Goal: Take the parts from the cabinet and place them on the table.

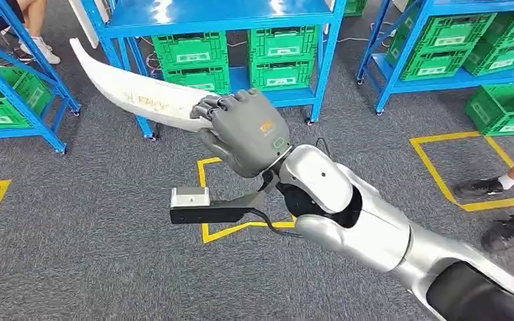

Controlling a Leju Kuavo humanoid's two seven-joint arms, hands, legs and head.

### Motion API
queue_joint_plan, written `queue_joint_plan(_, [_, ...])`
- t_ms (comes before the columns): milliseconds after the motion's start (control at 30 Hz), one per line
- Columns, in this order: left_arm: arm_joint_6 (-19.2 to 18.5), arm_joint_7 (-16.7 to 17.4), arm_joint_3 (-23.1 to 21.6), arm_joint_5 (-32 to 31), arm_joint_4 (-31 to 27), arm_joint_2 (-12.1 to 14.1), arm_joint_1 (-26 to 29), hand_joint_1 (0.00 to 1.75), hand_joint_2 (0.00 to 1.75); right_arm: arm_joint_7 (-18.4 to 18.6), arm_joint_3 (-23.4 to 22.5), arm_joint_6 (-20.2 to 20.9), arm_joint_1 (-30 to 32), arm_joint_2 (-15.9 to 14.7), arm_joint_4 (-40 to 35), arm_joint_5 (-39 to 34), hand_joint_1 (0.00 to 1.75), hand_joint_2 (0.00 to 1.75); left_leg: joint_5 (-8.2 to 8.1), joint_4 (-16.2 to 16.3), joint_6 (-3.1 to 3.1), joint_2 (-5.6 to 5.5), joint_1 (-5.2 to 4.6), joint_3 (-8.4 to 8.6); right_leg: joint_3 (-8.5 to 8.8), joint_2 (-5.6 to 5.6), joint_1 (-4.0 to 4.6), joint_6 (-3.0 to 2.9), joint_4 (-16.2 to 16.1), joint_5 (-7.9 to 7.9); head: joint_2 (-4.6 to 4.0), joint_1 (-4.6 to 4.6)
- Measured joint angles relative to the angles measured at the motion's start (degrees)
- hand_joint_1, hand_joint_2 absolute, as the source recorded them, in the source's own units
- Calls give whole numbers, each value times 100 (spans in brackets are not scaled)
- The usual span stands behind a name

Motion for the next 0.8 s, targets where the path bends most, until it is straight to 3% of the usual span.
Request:
queue_joint_plan(33, [0,-22,0,-2,-4,2,1,0,175,-13,9,24,-14,0,2,-2,175,175,31,67,-37,-3,5,-68,376,-2,-20,21,-533,-320,0,2])
queue_joint_plan(67, [0,-33,2,-4,-4,-7,7,0,175,-26,24,42,-24,26,-2,2,175,175,42,140,-66,-18,-15,-117,699,26,39,-51,-1028,-584,0,-4])
queue_joint_plan(100, [0,-48,2,-4,-4,-9,16,0,175,-26,33,72,-24,31,2,11,175,175,76,134,-111,-27,-27,-91,635,27,36,-130,-959,-569,0,-2])
queue_joint_plan(167, [0,-63,2,-6,-2,-13,8,0,175,-37,35,155,-32,48,-2,96,175,175,149,107,-167,-48,-3,-89,606,18,60,-188,-954,-554,0,-13])
queue_joint_plan(200, [0,-79,2,-11,0,-13,12,0,175,-26,37,197,-26,61,-2,158,175,175,191,90,-205,-59,9,-107,577,-16,39,-262,-977,-502,0,-11])
queue_joint_plan(233, [0,-83,2,-17,0,-13,18,0,175,-17,37,229,-29,80,-4,216,175,175,87,154,-233,-62,20,-168,551,-64,30,-311,-977,-461,0,-17])
queue_joint_plan(267, [0,-83,2,-17,0,-15,26,0,175,-20,37,243,-28,96,-11,249,175,175,-193,359,-262,-58,19,-237,506,-66,28,-341,-978,-413,0,-42])
queue_joint_plan(333, [0,-96,2,-17,2,-24,27,0,175,-33,37,273,-27,127,-20,317,175,175,-756,1083,-301,-57,24,-447,407,-101,41,-377,-978,-333,0,-44])
queue_joint_plan(367, [0,-100,2,-17,2,-26,26,0,175,-48,37,301,-24,127,-22,332,175,175,-926,1477,-313,-57,23,-542,360,-133,57,-383,-973,-300,0,-44])
queue_joint_plan(400, [0,-103,2,-17,2,-26,27,0,175,-52,37,315,-19,127,-20,339,175,175,-924,1685,-313,-56,23,-567,324,-164,67,-385,-971,-277,0,-42])
queue_joint_plan(433, [0,-105,2,-17,2,-26,28,0,175,-61,37,319,-9,127,-20,352,175,175,-818,1680,-297,-56,23,-484,286,-196,79,-383,-969,-250,0,-44])
queue_joint_plan(467, [0,-105,2,-17,2,-26,31,0,175,-72,37,319,-3,127,-22,361,175,175,-672,1438,-275,-51,20,-288,262,-229,91,-378,-968,-231,0,-42])
queue_joint_plan(533, [0,-111,2,-17,0,-26,29,0,175,-85,37,319,-2,129,-24,365,175,175,-376,433,-193,39,-1,401,272,-295,102,-359,-966,-214,0,-44])
queue_joint_plan(567, [0,-114,2,-17,0,-24,17,0,175,-83,35,319,-2,127,-44,367,175,175,-528,97,-158,211,-47,576,269,-332,107,-339,-969,-202,0,-39])
queue_joint_plan(600, [0,-118,2,-17,-2,-22,9,0,175,-83,28,319,-13,127,-50,367,175,175,-471,72,-132,223,-107,621,256,-378,108,-302,-978,-181,0,-37])
queue_joint_plan(700, [0,-120,2,-20,0,-26,18,0,175,-83,28,321,-10,129,-59,367,175,175,-445,0,-49,104,-124,565,273,-494,108,-220,-1010,-139,0,-50])
queue_joint_plan(733, [0,-120,2,-22,0,-28,24,0,175,-74,26,321,-9,127,-79,369,175,175,-382,-75,-8,74,-47,596,239,-459,120,-180,-979,-182,0,-48])
queue_joint_plan(767, [0,-122,2,-39,0,-37,25,0,175,-79,24,323,-15,127,-83,374,175,175,-358,-95,18,39,-49,586,187,-252,99,-149,-833,-304,0,-46])
queue_joint_plan(800, [0,-122,2,-48,-2,-26,15,0,175,-85,22,326,-13,125,-92,387,175,175,-335,-93,55,14,-43,558,21,-114,89,-134,-451,-536,0,-37])
